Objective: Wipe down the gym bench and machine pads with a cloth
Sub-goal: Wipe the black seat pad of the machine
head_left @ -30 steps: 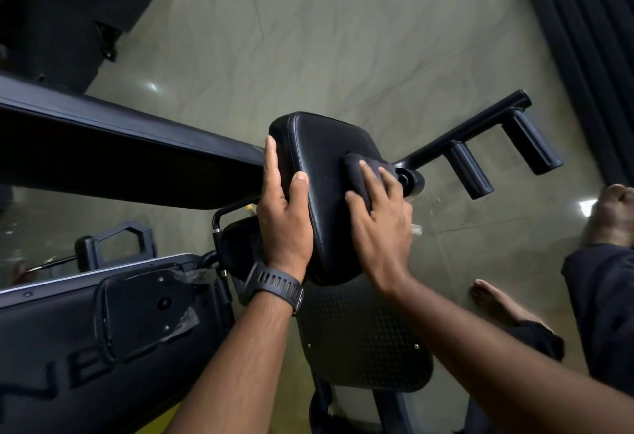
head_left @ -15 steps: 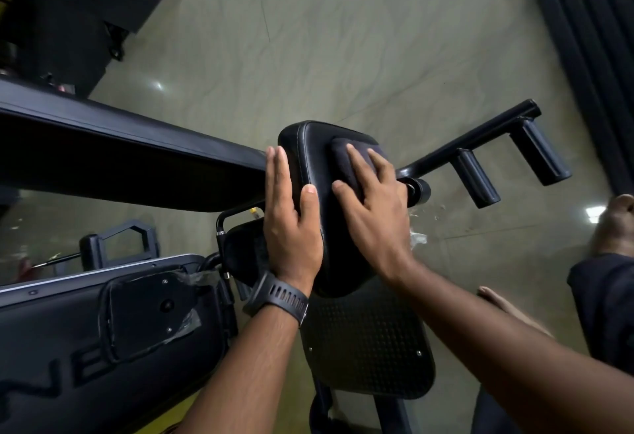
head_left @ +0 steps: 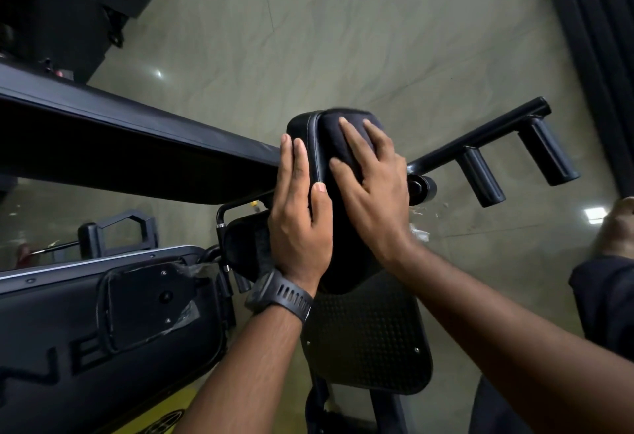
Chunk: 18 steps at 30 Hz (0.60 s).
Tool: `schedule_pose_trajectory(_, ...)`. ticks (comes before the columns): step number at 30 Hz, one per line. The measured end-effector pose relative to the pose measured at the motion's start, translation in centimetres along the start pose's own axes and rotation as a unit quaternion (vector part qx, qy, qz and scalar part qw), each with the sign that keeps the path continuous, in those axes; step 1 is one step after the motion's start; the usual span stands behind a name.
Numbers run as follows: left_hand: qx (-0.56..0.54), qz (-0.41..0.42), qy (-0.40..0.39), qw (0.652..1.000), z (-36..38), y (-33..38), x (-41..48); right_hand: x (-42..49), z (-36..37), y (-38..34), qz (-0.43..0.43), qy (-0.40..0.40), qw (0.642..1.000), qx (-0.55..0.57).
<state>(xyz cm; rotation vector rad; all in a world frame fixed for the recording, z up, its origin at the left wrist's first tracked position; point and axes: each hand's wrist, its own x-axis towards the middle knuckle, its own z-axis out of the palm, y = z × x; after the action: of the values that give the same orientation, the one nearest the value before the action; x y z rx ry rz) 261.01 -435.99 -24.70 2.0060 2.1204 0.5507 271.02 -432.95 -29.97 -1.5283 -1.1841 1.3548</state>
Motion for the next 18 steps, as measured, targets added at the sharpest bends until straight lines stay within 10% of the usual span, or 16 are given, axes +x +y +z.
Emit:
schedule_pose_trajectory(7, 0.022, 0.018, 0.007, 1.0, 0.4, 0.0, 0.1, 3.5, 0.0, 2.8, 0.123, -0.012, 0.992, 0.006)
schedule_pose_trajectory(13, 0.006, 0.03, -0.019, 0.999, 0.1, -0.3, 0.4, 2.3, 0.5, 0.0, -0.038, 0.022, 0.999, 0.013)
schedule_pose_trajectory(18, -0.004, 0.007, -0.005, 1.0, 0.3, -0.2, 0.5, 6.0, 0.9, 3.3, 0.054, -0.015, 0.998, 0.02)
